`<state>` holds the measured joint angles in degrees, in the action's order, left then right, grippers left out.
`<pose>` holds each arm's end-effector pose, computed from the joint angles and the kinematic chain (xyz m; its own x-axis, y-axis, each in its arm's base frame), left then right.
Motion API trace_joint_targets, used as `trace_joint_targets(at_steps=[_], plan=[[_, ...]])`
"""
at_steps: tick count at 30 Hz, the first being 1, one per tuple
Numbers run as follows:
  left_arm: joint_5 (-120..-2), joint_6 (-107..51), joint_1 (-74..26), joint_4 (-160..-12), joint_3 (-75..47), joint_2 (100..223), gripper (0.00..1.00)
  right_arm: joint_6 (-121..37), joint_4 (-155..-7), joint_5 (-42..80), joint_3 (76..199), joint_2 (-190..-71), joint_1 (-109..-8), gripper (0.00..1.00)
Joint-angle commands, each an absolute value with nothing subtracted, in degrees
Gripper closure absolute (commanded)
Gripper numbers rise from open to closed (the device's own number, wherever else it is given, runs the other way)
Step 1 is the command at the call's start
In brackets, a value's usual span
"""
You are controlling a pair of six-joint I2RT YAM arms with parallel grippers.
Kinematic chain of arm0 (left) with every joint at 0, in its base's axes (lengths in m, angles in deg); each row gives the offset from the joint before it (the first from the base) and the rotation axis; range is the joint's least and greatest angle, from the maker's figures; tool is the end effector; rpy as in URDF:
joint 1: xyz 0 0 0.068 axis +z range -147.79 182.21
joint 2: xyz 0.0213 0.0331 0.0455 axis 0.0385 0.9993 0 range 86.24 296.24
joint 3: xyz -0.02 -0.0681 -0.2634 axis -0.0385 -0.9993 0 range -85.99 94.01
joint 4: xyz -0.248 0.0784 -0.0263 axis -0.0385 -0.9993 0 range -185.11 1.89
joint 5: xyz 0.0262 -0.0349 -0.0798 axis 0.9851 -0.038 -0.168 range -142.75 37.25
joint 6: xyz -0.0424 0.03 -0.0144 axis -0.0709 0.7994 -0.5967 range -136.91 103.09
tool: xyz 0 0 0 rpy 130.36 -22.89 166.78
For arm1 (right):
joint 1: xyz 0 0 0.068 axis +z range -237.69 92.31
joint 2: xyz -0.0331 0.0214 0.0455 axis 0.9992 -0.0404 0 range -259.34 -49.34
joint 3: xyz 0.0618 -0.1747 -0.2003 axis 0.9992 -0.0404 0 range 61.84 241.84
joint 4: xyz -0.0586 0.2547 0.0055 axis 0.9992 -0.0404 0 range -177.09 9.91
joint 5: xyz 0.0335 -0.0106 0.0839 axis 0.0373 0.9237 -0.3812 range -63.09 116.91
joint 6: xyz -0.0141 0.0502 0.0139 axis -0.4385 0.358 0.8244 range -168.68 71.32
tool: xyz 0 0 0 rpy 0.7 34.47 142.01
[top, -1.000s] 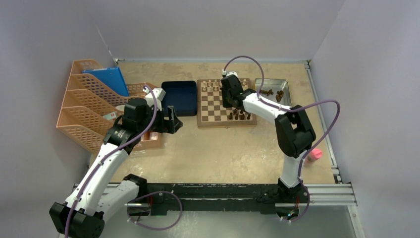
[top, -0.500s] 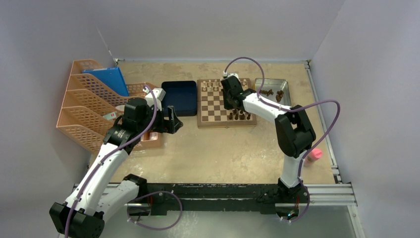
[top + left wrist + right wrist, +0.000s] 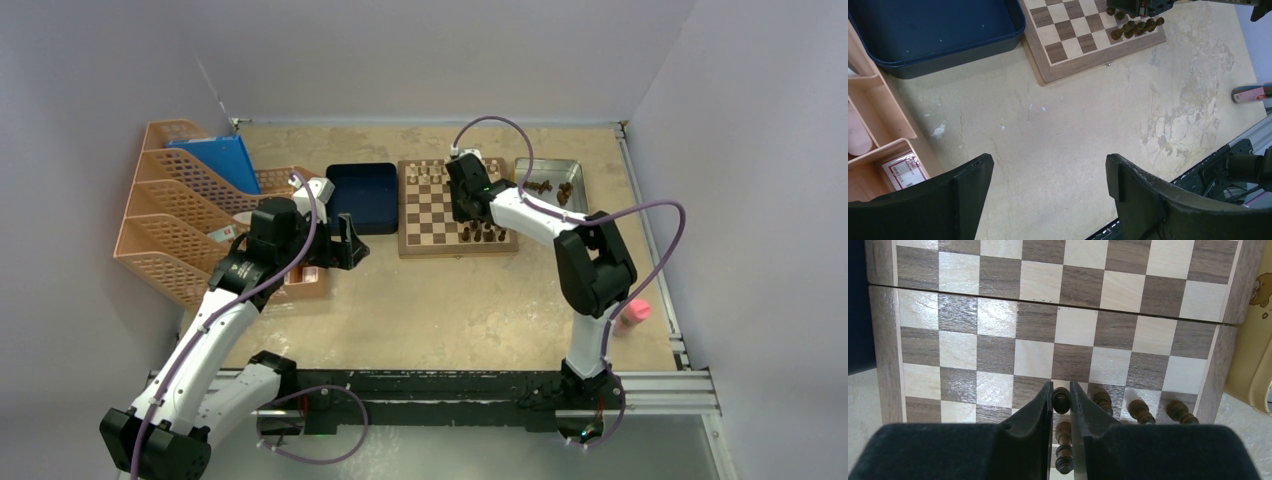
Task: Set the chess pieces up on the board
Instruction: Place the chess piece on the chessboard.
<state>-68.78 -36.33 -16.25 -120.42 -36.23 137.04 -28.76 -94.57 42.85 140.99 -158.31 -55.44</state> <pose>0.1768 -0.0693 0.3141 -0.6659 -0.1147 -0.7372 0.3198 0.8489 -0.4209 0.3652 0.2189 0.2178 -0.6736 -0.0375 -0.7382 -0.1247 0.9902 0.0635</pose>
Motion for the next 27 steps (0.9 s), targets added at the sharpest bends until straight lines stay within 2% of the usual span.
trace_joint_targets(at_steps=[1,27], plan=[[-68.6,-36.1,-16.5,-119.1,-36.2,136.7,0.17,-28.3,-95.3,43.9,142.4,-158.6,-55.4,0.81],[-68.7,-36.1,-16.5,-119.1,-36.3,136.5,0.17,-28.9,-96.4,44.4,141.9,-158.5,-55.4,0.78]])
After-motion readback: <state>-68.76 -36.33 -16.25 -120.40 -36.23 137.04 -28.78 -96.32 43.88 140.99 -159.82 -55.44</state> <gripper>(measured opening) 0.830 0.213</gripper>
